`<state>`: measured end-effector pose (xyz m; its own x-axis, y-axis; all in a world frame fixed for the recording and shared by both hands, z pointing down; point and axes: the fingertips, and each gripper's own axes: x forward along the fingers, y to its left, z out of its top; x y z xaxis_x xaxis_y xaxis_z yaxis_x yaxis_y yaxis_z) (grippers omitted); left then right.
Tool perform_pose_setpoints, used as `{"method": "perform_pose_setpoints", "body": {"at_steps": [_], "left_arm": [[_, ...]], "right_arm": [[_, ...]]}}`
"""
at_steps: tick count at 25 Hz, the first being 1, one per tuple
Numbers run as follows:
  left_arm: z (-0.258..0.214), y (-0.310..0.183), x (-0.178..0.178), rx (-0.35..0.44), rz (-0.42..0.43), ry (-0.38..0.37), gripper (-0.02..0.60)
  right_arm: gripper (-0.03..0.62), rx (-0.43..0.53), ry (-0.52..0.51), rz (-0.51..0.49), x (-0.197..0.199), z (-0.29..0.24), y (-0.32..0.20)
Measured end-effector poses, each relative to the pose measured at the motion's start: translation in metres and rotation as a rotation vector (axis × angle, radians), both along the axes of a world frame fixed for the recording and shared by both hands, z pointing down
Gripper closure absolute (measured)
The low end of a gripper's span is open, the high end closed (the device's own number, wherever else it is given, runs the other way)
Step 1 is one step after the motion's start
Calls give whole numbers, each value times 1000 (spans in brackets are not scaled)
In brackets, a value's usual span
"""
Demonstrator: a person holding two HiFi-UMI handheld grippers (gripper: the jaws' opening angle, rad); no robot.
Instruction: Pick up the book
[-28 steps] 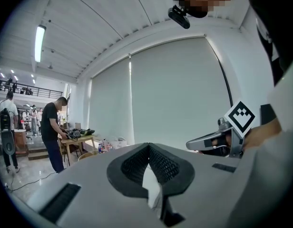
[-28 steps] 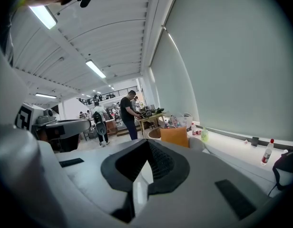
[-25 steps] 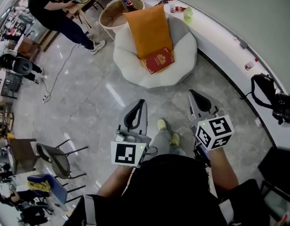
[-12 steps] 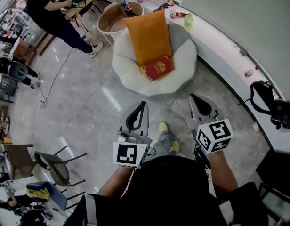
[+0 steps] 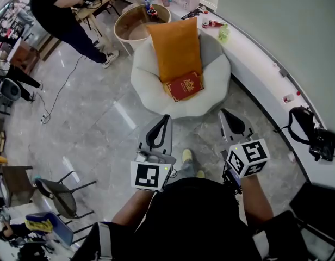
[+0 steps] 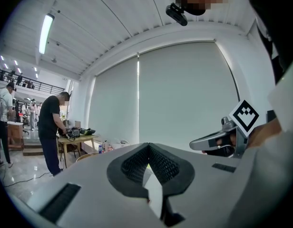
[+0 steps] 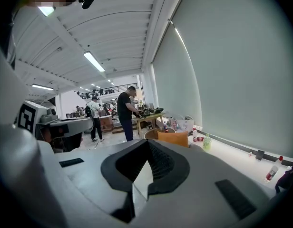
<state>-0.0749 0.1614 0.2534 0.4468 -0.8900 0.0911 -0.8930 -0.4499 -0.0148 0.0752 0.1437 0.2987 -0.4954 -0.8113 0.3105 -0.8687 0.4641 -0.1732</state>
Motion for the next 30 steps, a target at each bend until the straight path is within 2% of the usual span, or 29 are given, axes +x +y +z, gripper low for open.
{"method": "perform_pose_setpoints", "body": {"at_steps": [18,24,30], "left_arm": [[8,-42,-33,3,30,21,577],[5,-45,-42,17,21,57,577],[2,-53,-45,17,5,58,577]], "right_arm": [[588,27,49,40,-34,-5,-40],[588,36,97,32,-41,-11,-41],[588,38,107,13,-45,-14,-53]]}}
